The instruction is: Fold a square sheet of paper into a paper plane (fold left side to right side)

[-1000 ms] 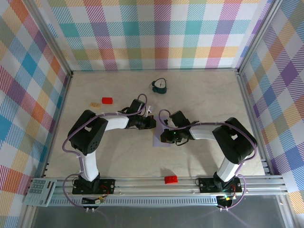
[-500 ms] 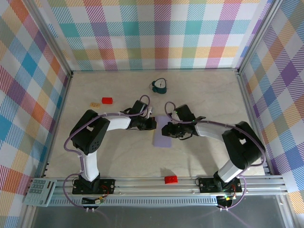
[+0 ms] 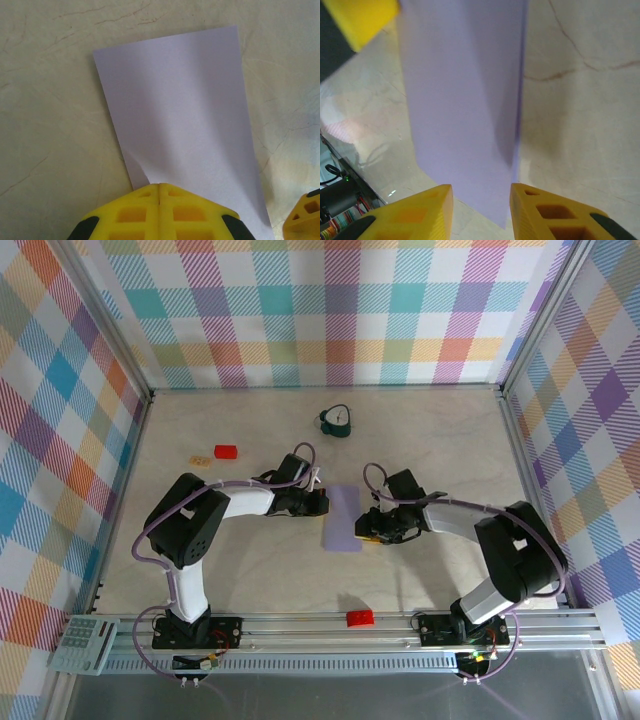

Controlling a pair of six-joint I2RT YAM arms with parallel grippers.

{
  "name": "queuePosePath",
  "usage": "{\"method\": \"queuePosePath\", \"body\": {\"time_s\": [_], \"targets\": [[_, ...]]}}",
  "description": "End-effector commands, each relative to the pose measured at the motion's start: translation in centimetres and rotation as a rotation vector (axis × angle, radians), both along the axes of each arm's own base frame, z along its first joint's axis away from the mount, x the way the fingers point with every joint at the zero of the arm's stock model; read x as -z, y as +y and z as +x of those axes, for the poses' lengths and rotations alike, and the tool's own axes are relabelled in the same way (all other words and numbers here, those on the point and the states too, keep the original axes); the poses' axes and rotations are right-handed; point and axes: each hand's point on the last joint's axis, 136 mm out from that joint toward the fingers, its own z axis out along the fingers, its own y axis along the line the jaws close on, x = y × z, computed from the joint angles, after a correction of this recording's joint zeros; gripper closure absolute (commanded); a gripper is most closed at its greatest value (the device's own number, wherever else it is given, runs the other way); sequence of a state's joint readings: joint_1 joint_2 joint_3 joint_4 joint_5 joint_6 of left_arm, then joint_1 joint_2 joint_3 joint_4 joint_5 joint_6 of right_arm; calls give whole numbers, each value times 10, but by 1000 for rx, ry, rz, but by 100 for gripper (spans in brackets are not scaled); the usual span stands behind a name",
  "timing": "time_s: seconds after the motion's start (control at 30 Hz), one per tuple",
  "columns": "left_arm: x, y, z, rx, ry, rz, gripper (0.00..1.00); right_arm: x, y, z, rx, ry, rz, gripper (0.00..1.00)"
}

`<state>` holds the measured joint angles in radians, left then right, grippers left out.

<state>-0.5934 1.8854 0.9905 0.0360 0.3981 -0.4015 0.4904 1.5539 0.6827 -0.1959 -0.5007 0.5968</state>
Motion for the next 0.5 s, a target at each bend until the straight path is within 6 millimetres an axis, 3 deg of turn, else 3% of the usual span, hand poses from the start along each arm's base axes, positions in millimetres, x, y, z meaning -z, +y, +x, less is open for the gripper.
{"method": "queuePosePath", "body": {"time_s": [0.0, 0.23, 0.47], "targets": [[24, 16, -25, -10, 88, 90, 100, 6, 2, -9, -3, 46, 13, 65], [24, 15, -26, -12, 87, 94, 100, 12, 8, -10, -9, 64, 36, 65], [24, 15, -26, -10, 88, 95, 100, 5, 12, -2, 6, 30, 62, 69]]}}
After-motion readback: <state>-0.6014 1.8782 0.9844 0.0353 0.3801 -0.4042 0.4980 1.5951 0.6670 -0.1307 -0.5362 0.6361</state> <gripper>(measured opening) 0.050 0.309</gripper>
